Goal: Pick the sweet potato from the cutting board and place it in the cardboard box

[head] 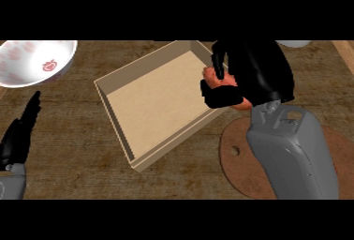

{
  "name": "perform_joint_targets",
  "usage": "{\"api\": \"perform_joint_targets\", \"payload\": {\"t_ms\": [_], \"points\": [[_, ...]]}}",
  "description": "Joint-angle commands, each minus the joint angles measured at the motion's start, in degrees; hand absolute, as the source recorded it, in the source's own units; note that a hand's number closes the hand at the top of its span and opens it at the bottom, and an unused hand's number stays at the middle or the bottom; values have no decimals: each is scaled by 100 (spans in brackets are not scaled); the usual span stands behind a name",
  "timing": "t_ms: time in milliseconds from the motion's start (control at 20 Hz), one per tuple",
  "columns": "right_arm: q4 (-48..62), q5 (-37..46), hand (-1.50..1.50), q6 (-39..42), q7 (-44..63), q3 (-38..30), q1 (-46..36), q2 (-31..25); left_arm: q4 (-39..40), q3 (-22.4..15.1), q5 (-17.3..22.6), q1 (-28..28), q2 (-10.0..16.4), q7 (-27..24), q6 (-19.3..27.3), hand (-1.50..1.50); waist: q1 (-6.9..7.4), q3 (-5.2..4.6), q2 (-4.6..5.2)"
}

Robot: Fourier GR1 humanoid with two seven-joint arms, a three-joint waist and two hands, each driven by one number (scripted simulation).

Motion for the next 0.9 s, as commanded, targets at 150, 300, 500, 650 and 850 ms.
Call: {"api": "perform_joint_targets", "payload": {"t_ms": [150, 300, 500, 650, 850], "points": [[2052, -563, 150, -984, 279, -419, -1596, 327, 365, -70, -147, -232, -139, -100, 116, 0, 62, -3, 36], [2759, -931, 150, -1556, 225, -443, -1793, 331, 193, -77, -117, -280, -141, 28, 71, 0, 58, 0, 26], [4375, -1092, 150, -2208, -328, -632, -2495, 333, 350, 3, -65, -513, 16, 42, -72, 0, 142, -4, 76], [5230, -1368, 150, -2767, -172, -302, -2884, 334, 223, -144, -160, -303, -109, -161, -31, 0, 227, -5, 75], [6275, -1487, 150, -3281, -611, -111, -2988, 335, 4, -185, -165, -183, -145, -39, -54, 0, 331, -5, 97]]}}
